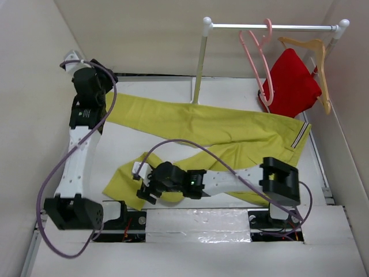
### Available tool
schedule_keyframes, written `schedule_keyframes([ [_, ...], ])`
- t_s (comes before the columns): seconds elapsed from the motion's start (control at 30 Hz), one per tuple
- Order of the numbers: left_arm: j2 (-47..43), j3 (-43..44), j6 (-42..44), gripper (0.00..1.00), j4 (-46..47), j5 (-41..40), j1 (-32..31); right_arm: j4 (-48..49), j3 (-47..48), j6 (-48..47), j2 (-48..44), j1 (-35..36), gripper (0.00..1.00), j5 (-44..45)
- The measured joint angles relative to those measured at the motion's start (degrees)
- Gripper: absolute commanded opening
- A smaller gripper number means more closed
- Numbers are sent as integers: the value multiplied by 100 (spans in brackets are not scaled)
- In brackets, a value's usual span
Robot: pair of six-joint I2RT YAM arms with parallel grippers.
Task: Place the trousers on the hanger
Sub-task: Flatten out the trousers at the center of the board.
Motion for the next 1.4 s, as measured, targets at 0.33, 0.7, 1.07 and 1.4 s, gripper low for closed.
schedule_keyframes([
  [0.33,-1567,-756,-96,47,127,151,50,-389,1980,-120,2225,-44,66,522],
  [0.7,-2116,-1325,-11,47,-57,413,50,-472,2406,195,2640,-140,0,1384],
  [1.07,-2498,-1845,42,50,-90,382,50,636,1696,1895,411,-1722,0,669],
  [1.4,-2426,-3558,-358,47,50,1187,50,1738,-1016,3106,-308,-2723,0,304],
])
